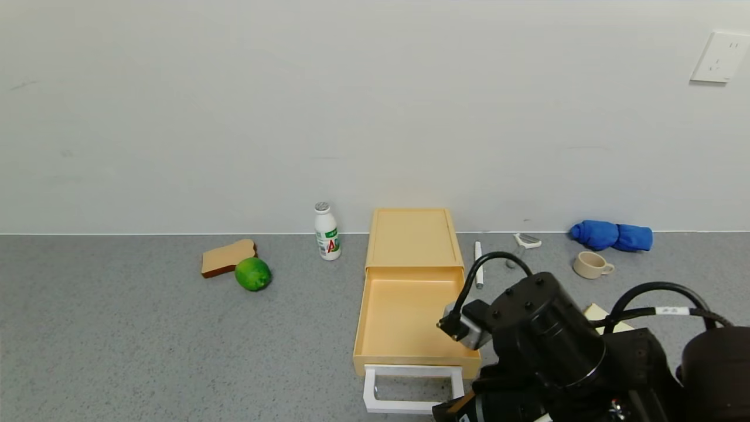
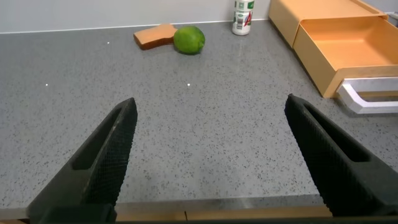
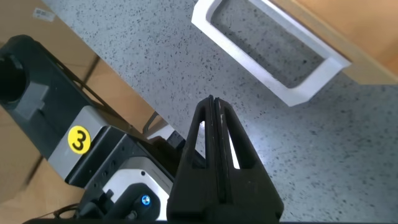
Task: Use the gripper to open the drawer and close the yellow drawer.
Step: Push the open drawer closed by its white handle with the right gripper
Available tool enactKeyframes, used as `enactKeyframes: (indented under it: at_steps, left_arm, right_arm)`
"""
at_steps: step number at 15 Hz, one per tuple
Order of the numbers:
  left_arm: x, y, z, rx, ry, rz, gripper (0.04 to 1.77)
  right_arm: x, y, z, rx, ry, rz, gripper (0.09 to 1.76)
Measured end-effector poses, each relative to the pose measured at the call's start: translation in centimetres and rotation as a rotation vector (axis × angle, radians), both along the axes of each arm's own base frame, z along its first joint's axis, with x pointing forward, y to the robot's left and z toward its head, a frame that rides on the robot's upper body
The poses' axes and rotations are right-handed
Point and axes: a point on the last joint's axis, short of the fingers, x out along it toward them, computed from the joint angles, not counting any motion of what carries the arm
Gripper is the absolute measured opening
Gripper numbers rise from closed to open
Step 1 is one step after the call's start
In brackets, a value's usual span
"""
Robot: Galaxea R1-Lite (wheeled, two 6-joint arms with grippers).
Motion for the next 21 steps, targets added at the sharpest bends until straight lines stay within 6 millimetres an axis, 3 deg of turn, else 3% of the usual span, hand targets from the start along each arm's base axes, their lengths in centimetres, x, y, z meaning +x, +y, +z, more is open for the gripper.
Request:
enactKeyframes:
  at_steps: [11,21]
  left_arm:
    - [0.0,0.0,0.0,0.000,0.000,0.000,1.72]
    - [0.0,0.0,0.0,0.000,0.000,0.000,1.72]
  right_arm:
    - [0.5,3.2,-6.3,-0.134,0.092,-0.064,0.11]
    - [1.7,4.3,-8.0,-0.139,0.072,-0.099,0.11]
